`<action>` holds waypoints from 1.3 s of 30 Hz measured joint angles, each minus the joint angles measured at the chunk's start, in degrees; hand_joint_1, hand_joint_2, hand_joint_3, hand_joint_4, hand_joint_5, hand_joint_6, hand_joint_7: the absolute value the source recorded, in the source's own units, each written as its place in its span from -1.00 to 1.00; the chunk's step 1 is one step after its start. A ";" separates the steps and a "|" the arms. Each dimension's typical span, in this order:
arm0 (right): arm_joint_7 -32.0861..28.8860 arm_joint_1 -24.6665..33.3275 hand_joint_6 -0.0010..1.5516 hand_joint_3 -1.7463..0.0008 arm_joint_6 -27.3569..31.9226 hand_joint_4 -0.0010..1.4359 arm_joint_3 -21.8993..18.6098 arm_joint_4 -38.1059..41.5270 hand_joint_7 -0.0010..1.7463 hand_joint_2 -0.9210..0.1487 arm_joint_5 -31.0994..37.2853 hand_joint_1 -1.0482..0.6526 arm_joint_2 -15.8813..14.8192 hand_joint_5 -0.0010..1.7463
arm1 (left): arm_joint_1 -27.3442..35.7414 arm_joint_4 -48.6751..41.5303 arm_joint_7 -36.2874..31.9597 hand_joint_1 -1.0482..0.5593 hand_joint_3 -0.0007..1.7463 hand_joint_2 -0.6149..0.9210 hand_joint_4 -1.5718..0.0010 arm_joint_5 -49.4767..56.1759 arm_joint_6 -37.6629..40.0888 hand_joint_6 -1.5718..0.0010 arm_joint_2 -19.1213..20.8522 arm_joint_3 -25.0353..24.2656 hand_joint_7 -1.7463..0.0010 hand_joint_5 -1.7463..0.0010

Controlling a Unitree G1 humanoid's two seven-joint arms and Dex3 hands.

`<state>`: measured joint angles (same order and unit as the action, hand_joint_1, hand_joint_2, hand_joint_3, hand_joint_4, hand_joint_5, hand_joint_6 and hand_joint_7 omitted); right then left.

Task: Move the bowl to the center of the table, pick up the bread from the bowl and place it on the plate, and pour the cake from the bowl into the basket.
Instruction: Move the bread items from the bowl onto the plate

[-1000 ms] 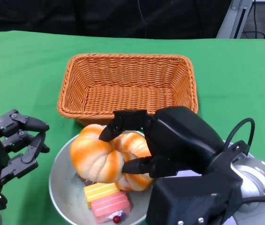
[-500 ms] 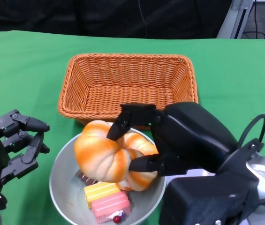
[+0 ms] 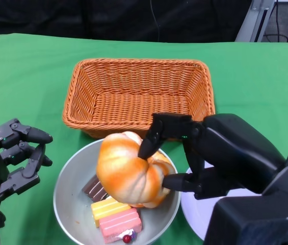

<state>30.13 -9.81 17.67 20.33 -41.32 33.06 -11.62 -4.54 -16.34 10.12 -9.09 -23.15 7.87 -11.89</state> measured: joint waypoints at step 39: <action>-2.81 2.76 0.01 1.00 -2.65 -0.08 2.98 -0.86 -0.87 -0.94 -0.47 -0.30 -1.37 -0.08 | 0.17 1.29 -0.07 0.20 -0.02 0.56 0.03 0.81 0.05 -0.03 -0.11 0.30 -0.24 -0.61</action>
<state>27.32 -7.04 15.02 23.31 -42.18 32.59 -12.99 -4.37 -15.05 10.05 -8.28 -23.09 7.76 -11.58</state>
